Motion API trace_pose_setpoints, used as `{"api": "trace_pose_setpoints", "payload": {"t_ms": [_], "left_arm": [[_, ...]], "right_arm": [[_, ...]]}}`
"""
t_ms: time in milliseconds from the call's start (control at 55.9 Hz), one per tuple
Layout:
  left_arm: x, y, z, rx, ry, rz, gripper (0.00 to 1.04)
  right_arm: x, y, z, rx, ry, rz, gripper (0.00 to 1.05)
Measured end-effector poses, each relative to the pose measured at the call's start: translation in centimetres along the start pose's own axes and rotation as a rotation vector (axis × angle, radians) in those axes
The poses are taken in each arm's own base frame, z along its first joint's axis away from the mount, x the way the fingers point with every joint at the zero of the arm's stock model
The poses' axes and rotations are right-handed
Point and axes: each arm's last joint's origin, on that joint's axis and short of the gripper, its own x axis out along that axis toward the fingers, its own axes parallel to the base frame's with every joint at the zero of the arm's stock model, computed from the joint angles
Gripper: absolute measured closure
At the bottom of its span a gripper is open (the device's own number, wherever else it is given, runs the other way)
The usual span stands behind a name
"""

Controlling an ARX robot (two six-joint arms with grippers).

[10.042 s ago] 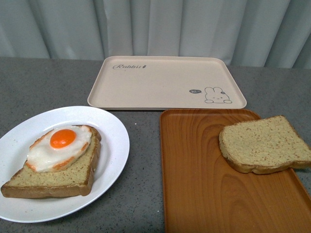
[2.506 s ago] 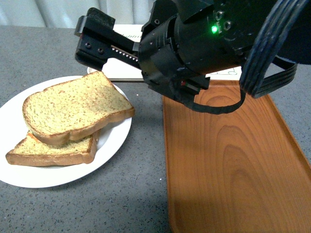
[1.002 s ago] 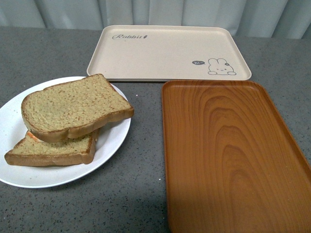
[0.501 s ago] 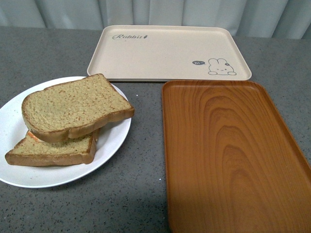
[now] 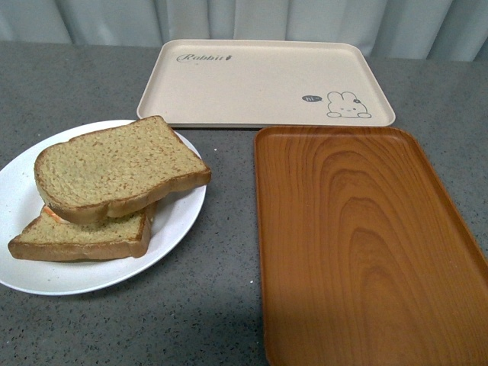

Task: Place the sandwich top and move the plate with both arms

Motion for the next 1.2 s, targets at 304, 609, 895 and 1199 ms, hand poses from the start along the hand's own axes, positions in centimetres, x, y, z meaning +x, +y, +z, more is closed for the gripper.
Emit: {"api": "trace_pose_setpoints", "payload": {"t_ms": [304,609,895,1199], "left_arm": [[5.0,-1.2,-1.9,-0.114,0.124,-0.008,0.06],[7.1,-0.6,-3.1,-0.141,0.177,0.013,0.06],[7.1,-0.9,-3.7,-0.195,0.203,-0.047,0.06],[6.7,-1.0,-4.3,-0.225,0.229,-0.071,0.06]], "right_arm": [[0.0,0.0,0.0,0.0,0.0,0.0,0.09],[0.0,0.0,0.0,0.0,0.0,0.0,0.09],[0.0,0.0,0.0,0.0,0.0,0.0,0.09],[0.0,0.0,0.0,0.0,0.0,0.0,0.09]]}}
